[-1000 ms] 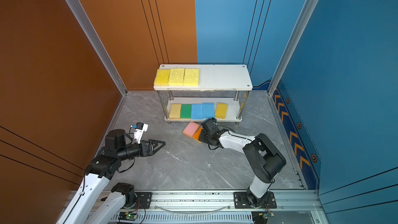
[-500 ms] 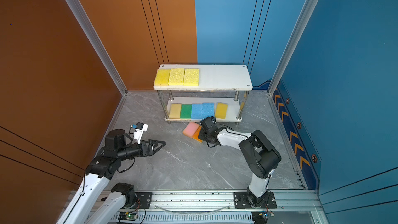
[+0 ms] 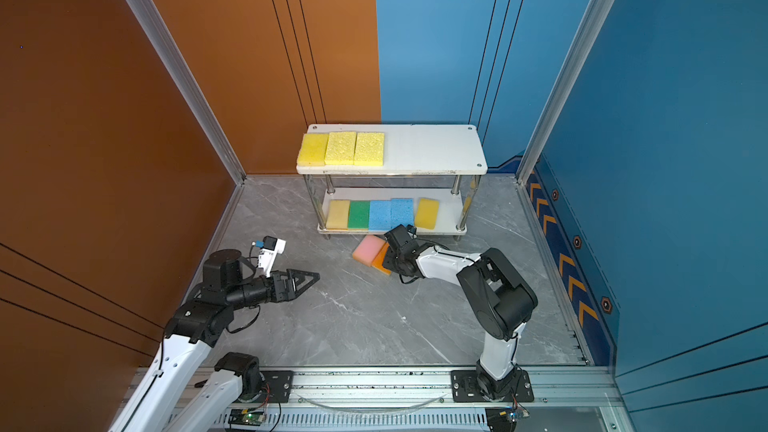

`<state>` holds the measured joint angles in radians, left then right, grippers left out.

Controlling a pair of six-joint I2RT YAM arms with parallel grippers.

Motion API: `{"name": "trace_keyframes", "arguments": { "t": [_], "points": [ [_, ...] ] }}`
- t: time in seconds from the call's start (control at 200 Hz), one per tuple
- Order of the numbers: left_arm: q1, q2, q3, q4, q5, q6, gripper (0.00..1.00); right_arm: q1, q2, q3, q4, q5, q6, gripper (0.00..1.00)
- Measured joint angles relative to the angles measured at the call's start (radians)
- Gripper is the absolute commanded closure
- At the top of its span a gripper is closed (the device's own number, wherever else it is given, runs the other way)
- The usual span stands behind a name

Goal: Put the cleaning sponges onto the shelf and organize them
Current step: 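Close the right gripper on the orange sponge beside the pink one, then lift the orange sponge with the right gripper toward the left gripper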

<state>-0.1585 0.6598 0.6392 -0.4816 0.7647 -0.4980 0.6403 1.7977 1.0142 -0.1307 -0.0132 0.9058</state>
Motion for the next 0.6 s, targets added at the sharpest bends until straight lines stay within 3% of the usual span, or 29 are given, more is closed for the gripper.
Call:
{"name": "trace_keyframes", "arguments": {
  "t": [0.325,0.601],
  "points": [
    [0.000,0.000,0.000,0.000,0.000,0.000,0.02,0.000,0.008,0.016,-0.016,0.014,-0.020,0.85],
    [0.000,0.000,0.000,0.000,0.000,0.000,0.02,0.002,0.000,0.016,-0.038,0.019,-0.045,0.91]
  ]
}}
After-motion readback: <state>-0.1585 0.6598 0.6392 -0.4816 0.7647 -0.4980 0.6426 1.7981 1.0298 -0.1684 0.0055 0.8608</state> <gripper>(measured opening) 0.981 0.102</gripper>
